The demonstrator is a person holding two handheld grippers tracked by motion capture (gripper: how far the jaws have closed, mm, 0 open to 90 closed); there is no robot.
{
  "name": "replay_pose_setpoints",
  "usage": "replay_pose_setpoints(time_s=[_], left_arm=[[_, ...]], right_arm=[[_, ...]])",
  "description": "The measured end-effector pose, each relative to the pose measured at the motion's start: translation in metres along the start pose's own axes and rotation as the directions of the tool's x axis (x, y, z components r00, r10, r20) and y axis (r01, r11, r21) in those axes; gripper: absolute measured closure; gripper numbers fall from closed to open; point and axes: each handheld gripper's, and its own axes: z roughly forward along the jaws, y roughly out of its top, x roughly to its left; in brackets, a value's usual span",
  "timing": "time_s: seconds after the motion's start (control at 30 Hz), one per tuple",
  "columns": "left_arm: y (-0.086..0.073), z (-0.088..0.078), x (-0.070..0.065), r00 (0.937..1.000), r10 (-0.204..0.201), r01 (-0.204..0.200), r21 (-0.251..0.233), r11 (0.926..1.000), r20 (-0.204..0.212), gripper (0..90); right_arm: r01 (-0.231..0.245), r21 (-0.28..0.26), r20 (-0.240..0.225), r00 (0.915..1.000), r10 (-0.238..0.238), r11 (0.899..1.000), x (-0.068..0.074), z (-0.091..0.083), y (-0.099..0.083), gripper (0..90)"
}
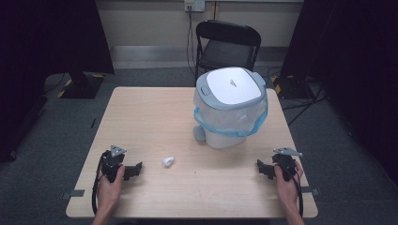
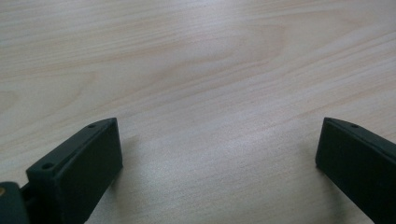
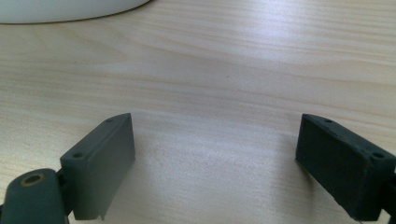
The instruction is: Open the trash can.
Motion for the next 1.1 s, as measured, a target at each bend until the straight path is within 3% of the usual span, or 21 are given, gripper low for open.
replay_pose_setpoints(time_s=[0.33, 0.47, 0.57, 0.63, 0.77, 0.93, 0.97, 1.1], left_arm=[[-0.001, -0.001, 0.000, 1.0000, 0.007, -0.007, -0.002, 1.0000, 0.001, 0.8], [-0.001, -0.002, -0.001, 1.0000, -0.003, 0.003, -0.008, 1.0000, 0.000, 1.8], [-0.001, -0.003, -0.001, 1.0000, 0.007, -0.007, -0.012, 0.9999, 0.001, 8.7], [0.002, -0.004, -0.002, 1.0000, -0.001, 0.001, -0.026, 0.9997, -0.008, 18.7], [0.007, -0.002, 0.000, 0.9998, 0.006, -0.006, -0.032, 0.9995, -0.020, 17.4], [0.032, 0.003, -0.002, 0.9999, 0.004, -0.003, -0.075, 0.9971, 0.010, 17.4], [0.040, 0.005, -0.004, 0.9993, 0.033, -0.032, -0.070, 0.9970, 0.016, 17.4], [0.073, 0.014, -0.015, 0.9950, 0.045, -0.035, -0.114, 0.9929, 0.089, 17.3]], right_arm=[[-0.007, 0.002, 0.005, 1.0000, 0.007, 1.000, 0.004, -0.002, -0.001, 12.6], [0.020, 0.002, -0.027, 0.9994, -0.020, 1.000, 0.009, -0.003, 0.000, 14.5], [0.030, 0.001, -0.045, 0.9986, -0.030, 1.000, 0.014, -0.003, 0.001, 14.1], [0.043, -0.017, -0.056, 0.9975, -0.044, 0.999, 0.020, -0.004, 0.005, 13.9], [0.021, -0.060, -0.085, 0.9961, -0.026, 0.998, 0.025, -0.009, 0.014, 14.0], [0.020, -0.075, -0.093, 0.9953, -0.027, 0.997, 0.027, -0.006, 0.023, 14.3], [0.013, -0.070, -0.102, 0.9946, -0.020, 0.997, 0.027, -0.005, 0.025, 14.3], [0.003, -0.062, -0.107, 0.9942, -0.010, 0.998, 0.022, 0.000, 0.042, 14.5]])
